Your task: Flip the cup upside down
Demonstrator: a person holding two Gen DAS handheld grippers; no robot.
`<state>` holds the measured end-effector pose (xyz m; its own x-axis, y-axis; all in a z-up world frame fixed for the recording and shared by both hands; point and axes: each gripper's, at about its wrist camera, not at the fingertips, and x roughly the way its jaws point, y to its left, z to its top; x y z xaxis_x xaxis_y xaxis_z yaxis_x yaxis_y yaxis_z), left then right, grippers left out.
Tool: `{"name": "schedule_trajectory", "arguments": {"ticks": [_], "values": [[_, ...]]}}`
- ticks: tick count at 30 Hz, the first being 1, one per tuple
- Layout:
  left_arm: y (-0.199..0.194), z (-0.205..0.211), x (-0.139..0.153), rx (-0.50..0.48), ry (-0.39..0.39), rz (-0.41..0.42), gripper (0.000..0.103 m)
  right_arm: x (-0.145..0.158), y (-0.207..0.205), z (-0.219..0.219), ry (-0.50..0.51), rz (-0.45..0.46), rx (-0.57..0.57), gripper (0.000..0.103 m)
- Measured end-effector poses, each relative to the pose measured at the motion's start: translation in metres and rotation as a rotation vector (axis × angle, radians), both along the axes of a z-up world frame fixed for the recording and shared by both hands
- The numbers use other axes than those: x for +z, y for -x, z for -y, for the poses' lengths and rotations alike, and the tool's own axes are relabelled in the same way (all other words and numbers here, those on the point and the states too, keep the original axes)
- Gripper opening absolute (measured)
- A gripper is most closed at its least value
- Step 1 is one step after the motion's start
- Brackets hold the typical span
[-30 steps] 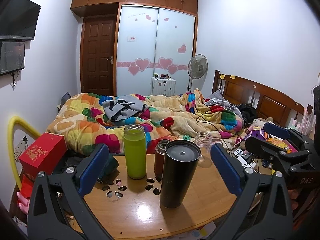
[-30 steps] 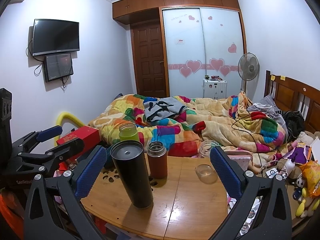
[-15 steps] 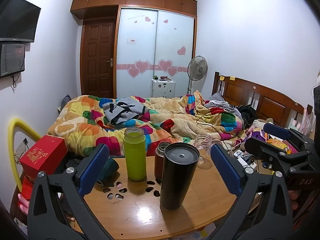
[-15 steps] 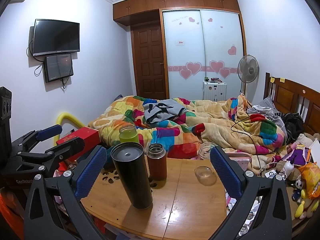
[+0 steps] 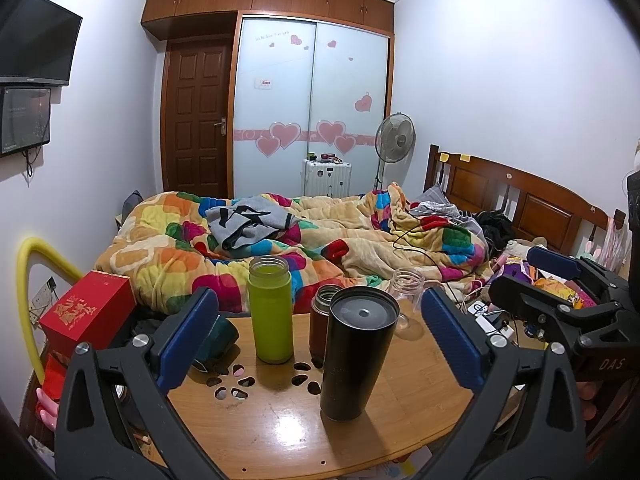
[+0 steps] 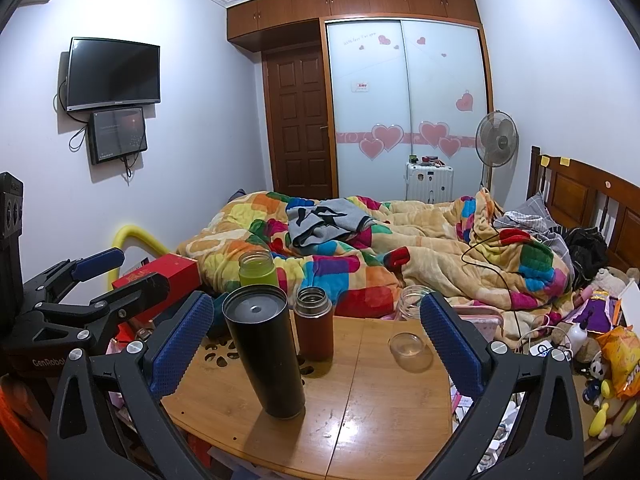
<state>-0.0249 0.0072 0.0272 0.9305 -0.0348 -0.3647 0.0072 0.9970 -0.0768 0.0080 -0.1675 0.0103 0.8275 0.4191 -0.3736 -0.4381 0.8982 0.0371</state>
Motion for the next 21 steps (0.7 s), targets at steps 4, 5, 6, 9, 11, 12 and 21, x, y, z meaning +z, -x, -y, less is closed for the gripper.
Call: {"name": "schedule_trajectory", "arguments": {"ticks": [4,5,6,9,11,12,21], "values": [[0.0014,-0.0005,0.0016,0.001,-0.001,0.013,0.103,-0.0001,-0.0001,-0.0001,0.001,0.0,0.001,0.103],[0.001,-0.0006,0.0021,0.001,0.0,0.014,0.103,-0.0001,0.0006,0.0002,0.001,0.001,0.001,0.103],[0.0011,-0.0006,0.002,0.0,0.001,0.013,0.103,-0.0001,0.0,0.0,0.001,0.0,0.0,0.103],[0.0008,-0.0018,0.0017,-0.003,0.007,0.009,0.103,-0.0002,0.0001,0.0,0.001,0.0,0.0,0.103],[0.0003,-0.0027,0.0015,-0.006,0.013,0.007,0.103,-0.0002,-0.0001,-0.0002,0.0,0.0,0.0,0.103],[-0.0002,-0.0029,0.0013,-0.008,0.016,0.006,0.103,-0.0003,-0.0001,-0.0001,0.0,-0.001,0.0,0.103],[-0.0005,-0.0022,0.0019,-0.028,0.019,-0.001,0.103,0.0031,0.0008,0.0007,0.001,-0.001,0.0,0.103]]}}
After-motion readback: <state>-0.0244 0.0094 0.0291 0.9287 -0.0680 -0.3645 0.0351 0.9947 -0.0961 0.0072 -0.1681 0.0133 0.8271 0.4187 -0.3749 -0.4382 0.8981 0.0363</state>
